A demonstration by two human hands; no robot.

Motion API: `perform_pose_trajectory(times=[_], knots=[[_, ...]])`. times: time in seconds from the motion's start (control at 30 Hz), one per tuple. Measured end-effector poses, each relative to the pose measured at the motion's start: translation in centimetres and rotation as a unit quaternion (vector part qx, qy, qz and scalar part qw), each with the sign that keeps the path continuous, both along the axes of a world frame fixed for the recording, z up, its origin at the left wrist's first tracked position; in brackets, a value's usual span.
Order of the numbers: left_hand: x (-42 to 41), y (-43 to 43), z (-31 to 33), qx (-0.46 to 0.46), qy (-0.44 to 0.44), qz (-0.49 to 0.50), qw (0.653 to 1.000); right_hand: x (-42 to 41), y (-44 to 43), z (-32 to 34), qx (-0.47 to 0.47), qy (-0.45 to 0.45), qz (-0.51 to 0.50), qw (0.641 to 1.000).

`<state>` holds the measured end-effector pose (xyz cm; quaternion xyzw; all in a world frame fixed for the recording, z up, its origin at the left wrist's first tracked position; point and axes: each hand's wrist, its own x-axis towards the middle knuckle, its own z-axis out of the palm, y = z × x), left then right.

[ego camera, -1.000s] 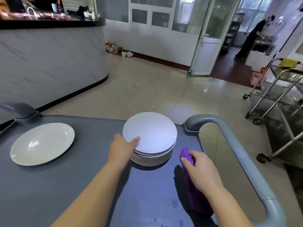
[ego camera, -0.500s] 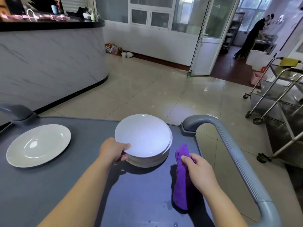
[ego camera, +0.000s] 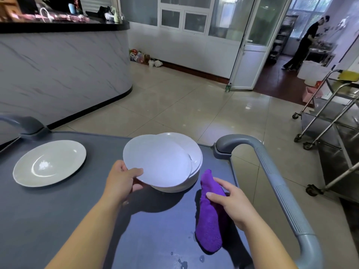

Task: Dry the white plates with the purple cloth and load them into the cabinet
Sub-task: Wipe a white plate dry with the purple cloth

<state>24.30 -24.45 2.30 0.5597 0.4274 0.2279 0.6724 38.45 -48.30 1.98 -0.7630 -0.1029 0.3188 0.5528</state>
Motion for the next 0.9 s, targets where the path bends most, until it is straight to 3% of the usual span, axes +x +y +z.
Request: perform_pose_trajectory(times=[0.13, 0.3, 0.63, 0.9], knots=[[-0.7, -0.2, 0.7, 0.032, -0.036, 0.028, 0.998, 0.5, -0.2, 0.3, 0.019, 0.028, 0.021, 0.999], [-1.9, -0.8, 1.2, 0.078, -0.059, 0.046, 0.994, 0.2, 0.0, 0.6, -0.019, -0.054, 0.057, 0.997], [-3.6, -2.3, 3.3, 0.154, -0.100, 0.075, 0.980, -0.8, 0.4, 2.2, 0.032, -0.085, 0.052, 0.995], [-4.8, -1.4, 6.3, 0.305, -0.049, 0.095, 0.946, -2.1, 1.1, 4.1, 0.063, -0.148, 0.017, 0.987]])
